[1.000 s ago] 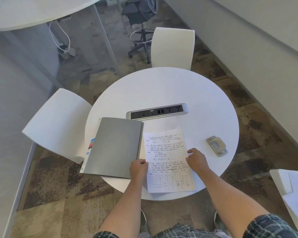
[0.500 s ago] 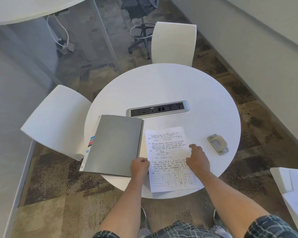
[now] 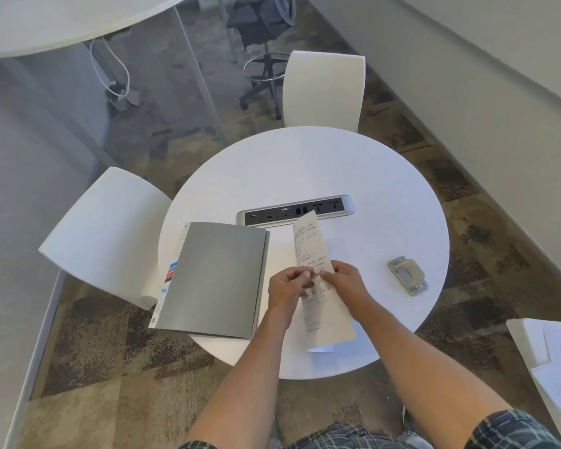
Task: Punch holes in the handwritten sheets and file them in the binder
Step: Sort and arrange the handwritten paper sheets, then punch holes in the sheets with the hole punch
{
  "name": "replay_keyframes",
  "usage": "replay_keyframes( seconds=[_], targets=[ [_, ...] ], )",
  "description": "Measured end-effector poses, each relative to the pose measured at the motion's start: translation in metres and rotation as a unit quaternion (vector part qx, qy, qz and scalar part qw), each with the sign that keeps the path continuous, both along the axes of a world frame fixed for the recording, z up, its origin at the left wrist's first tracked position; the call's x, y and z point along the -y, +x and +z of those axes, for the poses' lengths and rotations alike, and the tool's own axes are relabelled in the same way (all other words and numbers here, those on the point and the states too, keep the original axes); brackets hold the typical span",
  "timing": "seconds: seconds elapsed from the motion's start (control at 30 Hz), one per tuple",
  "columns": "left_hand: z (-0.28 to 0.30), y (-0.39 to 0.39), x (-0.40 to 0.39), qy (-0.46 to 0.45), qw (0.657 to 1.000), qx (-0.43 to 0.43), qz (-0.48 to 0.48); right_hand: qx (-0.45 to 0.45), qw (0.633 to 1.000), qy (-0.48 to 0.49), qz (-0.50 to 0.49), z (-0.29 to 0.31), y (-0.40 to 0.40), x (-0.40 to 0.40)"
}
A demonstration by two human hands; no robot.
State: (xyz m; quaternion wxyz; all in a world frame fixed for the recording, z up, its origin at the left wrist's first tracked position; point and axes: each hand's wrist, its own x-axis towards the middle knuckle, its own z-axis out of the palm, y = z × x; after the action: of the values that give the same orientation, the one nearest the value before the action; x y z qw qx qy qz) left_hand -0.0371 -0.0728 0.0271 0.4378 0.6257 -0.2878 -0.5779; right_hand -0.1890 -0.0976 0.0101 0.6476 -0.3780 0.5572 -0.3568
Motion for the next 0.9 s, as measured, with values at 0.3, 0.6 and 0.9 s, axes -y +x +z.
replay_keyframes(
  seconds=[0.3,0.6,0.9],
  targets=[
    [-0.032,0.027,-0.012,0.182,0.98,-0.074,-0.043,0.175,0.982,0.043,-0.062,-0.004,-0.039,-0.01],
    [-0.053,0.041,-0.026,0.161,0.981,0.093,0.058,-0.188,0.977,0.082,-0.061,-0.049,-0.064,-0.01],
    [-0.059,0.042,-0.021,0.166,0.967,0.193,0.013,-0.486,0.859,-0.051,-0.151,-0.03,-0.112,0.013]
  ],
)
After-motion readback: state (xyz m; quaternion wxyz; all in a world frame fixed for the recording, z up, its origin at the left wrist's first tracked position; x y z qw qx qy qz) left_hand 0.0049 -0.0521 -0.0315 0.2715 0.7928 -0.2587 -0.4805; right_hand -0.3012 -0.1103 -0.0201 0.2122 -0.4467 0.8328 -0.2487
